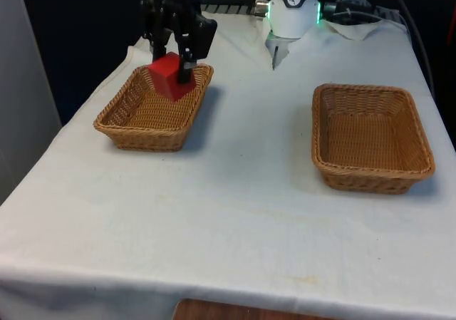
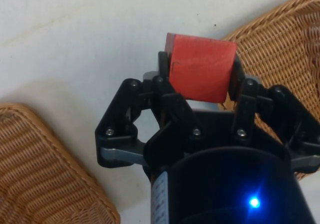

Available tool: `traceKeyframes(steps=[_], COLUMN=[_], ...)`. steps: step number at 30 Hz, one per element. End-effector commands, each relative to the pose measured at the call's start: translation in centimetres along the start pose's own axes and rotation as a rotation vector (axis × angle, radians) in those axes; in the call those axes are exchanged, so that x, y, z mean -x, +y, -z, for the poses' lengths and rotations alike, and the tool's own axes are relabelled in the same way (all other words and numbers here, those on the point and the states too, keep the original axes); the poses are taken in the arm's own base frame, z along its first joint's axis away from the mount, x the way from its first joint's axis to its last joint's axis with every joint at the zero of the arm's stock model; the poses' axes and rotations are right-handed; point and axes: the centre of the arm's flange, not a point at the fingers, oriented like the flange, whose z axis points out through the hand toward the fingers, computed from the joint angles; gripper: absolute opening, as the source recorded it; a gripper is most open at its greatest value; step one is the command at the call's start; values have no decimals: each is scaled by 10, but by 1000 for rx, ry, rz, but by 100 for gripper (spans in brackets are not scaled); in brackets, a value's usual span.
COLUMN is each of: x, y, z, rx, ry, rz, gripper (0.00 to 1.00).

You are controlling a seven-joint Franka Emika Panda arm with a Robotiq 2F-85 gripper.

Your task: Pick up the red cube and place it into the right basket.

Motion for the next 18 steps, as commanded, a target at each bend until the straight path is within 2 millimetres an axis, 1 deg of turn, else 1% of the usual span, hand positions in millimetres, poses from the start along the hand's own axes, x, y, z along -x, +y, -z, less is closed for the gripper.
traceKeyframes(steps=[1, 3, 4, 5, 12, 13, 14, 18], x=[9, 11, 2, 11, 17, 9, 18, 23], y=[8, 7, -1, 7, 0, -6, 0, -3], z=[4, 5, 1, 6, 13, 9, 14, 19], rx=[-4, -9, -5, -11, -34, -33, -36, -50], ry=[8, 5, -2, 3, -16, -15, -17, -28], rz=[0, -2, -1, -2, -3, -1, -4, -2], gripper=[4, 4, 4, 4, 4, 4, 4, 4])
